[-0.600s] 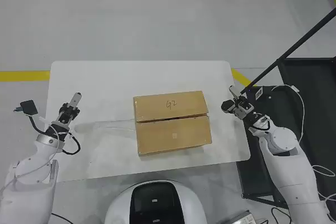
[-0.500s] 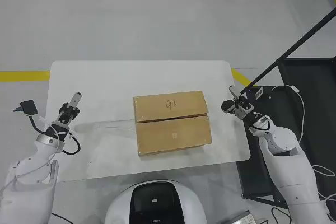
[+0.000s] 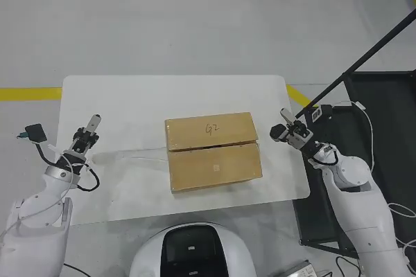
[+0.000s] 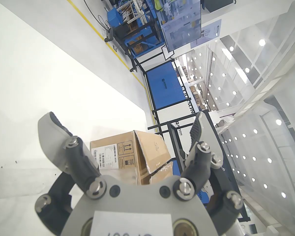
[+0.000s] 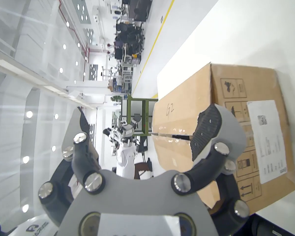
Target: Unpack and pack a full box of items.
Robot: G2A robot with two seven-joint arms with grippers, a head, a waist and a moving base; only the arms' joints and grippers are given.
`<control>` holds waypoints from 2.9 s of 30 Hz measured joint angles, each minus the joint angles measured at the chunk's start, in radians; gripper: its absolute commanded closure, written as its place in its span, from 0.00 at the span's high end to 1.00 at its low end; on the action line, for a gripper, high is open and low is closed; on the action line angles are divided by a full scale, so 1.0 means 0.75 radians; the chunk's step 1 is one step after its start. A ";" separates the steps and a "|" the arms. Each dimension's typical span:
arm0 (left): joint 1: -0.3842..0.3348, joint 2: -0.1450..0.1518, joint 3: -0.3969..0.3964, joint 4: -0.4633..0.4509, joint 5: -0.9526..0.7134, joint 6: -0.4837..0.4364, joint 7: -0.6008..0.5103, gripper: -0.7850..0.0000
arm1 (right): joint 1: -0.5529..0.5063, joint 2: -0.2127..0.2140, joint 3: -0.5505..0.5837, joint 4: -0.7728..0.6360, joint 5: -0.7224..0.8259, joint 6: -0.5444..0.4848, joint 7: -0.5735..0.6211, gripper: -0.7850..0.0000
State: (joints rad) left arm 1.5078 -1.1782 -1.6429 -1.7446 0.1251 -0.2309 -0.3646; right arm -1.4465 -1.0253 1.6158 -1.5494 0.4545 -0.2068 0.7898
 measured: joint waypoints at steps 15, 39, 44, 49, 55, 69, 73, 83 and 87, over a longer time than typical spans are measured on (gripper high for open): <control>0.000 0.000 0.000 0.000 0.000 0.000 0.000 1.00 | 0.290 0.026 -0.065 0.385 -0.142 -0.260 0.472 1.00; 0.000 0.000 0.000 0.000 0.000 0.000 0.000 1.00 | 0.354 0.026 -0.137 0.493 -0.172 -0.342 0.547 1.00; 0.000 0.000 0.000 0.000 0.000 0.000 0.000 1.00 | 0.375 0.026 -0.180 0.536 -0.118 -0.394 0.672 1.00; 0.000 0.000 0.000 0.000 0.000 0.000 0.000 1.00 | 0.385 0.026 -0.218 0.530 -0.062 -0.389 0.710 1.00; 0.000 0.000 0.000 0.000 0.000 0.000 0.000 1.00 | 0.380 0.033 -0.270 0.495 -0.037 -0.384 0.714 1.00; 0.000 0.000 0.000 0.000 0.000 0.000 0.000 1.00 | 0.375 0.070 -0.331 0.474 0.108 -0.330 0.768 1.00; 0.000 0.000 0.000 0.000 0.000 0.000 0.000 1.00 | 0.354 0.089 -0.319 0.435 0.167 -0.313 0.785 1.00; 0.000 0.000 0.000 0.000 0.000 0.000 0.000 1.00 | 0.271 0.138 -0.270 0.267 0.343 -0.250 0.849 1.00; 0.000 0.000 0.000 0.000 0.000 0.000 0.000 1.00 | 0.242 0.154 -0.264 0.216 0.353 -0.232 0.867 1.00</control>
State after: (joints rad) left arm 1.5077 -1.1782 -1.6429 -1.7446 0.1251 -0.2309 -0.3646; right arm -1.2651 -0.9101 1.4179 -1.3875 0.7194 -0.3805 1.4403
